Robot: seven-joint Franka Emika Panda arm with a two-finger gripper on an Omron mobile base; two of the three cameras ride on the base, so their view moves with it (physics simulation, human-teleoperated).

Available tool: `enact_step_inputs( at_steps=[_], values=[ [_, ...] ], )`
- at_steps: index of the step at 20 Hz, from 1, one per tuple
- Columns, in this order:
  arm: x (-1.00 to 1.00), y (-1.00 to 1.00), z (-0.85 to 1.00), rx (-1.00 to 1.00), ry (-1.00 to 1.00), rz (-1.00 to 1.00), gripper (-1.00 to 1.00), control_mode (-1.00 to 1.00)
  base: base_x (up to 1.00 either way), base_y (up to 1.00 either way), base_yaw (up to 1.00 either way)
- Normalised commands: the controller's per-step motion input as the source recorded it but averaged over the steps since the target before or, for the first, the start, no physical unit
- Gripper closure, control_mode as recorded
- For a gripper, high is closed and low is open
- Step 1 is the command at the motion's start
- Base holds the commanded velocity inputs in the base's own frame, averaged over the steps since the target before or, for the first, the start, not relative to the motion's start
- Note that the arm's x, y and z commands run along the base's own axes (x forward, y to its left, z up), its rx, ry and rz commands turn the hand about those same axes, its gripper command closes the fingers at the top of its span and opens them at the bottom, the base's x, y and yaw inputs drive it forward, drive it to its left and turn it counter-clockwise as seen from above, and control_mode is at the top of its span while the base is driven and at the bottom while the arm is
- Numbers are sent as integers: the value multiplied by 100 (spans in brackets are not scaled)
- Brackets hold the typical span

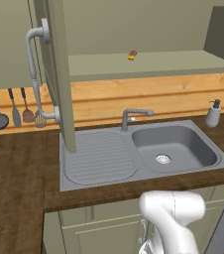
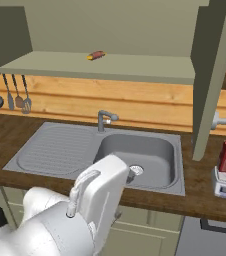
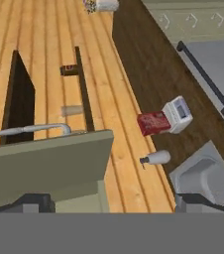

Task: Pick the cereal and place it on the digital scale for weighing, and close the cabinet.

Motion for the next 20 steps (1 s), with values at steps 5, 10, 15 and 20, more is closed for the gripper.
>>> enact_step_inputs(
  at_steps=[5, 10, 15, 20],
  values=[
    [-28, -54, 35, 2, -2, 18, -100, -100, 0, 0, 0],
    [-63, -62, 4, 0, -17, 18, -100, -100, 0, 0, 0],
    [-21, -74, 9, 1, -8, 29, -100, -100, 0, 0, 0],
    [-6, -62, 3, 5, -11, 35, -100, -100, 0, 0, 0]
  ],
)
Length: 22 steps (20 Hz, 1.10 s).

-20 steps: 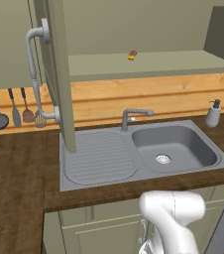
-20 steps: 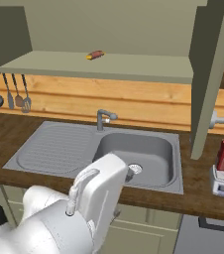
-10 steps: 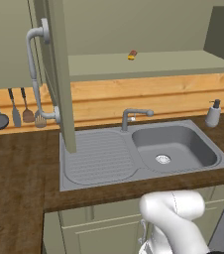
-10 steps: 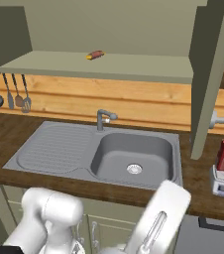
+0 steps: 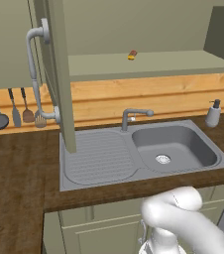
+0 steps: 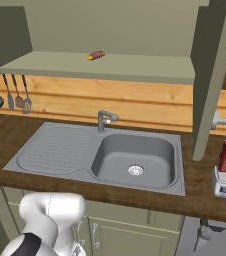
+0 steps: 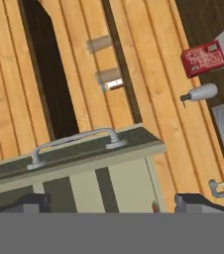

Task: Pick the cereal and place it on the digital scale for weighing, and close the cabinet.

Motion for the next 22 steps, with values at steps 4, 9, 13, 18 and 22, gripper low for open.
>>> enact_step_inputs(
  at_steps=[4, 9, 13, 18, 22],
  values=[
    [75, -2, -11, 8, -8, 37, -100, -100, 0, 0, 0],
    [92, -8, -25, 2, -7, 17, -100, -100, 0, 0, 0],
    [11, -66, -23, 4, -15, 22, -100, -100, 0, 0, 0],
    [77, -9, -40, 2, -36, 22, -100, -100, 0, 0, 0],
    [100, -17, -22, 8, -13, 21, -100, -100, 0, 0, 0]
  ],
)
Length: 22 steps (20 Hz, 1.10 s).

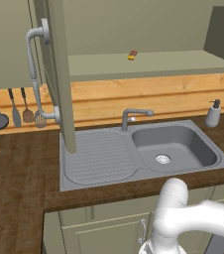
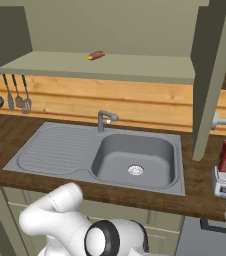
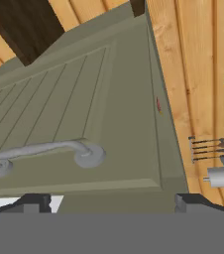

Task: Pick the cereal and place it on the digital scale for weighing, and close the cabinet.

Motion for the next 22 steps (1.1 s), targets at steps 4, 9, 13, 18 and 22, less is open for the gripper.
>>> enact_step_inputs(
  at_steps=[4, 9, 13, 18, 22],
  values=[
    [84, -15, 1, 6, 0, 16, -100, -100, 0, 0, 0],
    [67, 46, 17, 0, -4, 9, -100, -100, 0, 0, 0],
    [81, 10, 15, 13, -12, 18, -100, -100, 0, 0, 0],
    [48, 42, 35, 13, -16, 19, -100, -100, 0, 0, 0],
    [58, 100, 46, 0, -22, 12, -100, -100, 0, 0, 0]
  ],
)
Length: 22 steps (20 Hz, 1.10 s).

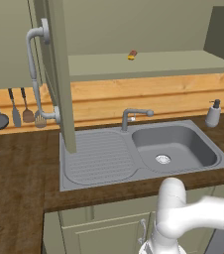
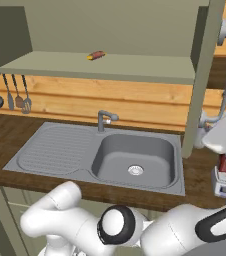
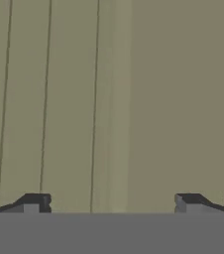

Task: Pick the cereal and place it on the digital scale for weighing, and close the cabinet.

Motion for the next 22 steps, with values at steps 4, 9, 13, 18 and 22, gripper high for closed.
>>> enact_step_inputs(
  at_steps=[4, 9, 13, 18, 22],
  values=[
    [17, 100, 81, 0, -28, 11, -100, -100, 0, 0, 0],
    [31, 100, 74, -2, -27, 3, -100, -100, 0, 0, 0],
    [97, 100, 12, -5, -16, -4, -100, -100, 0, 0, 0],
    [100, 96, -15, -5, -7, -16, -100, -100, 0, 0, 0],
    [100, 57, -6, -4, 0, -23, -100, -100, 0, 0, 0]
  ],
)
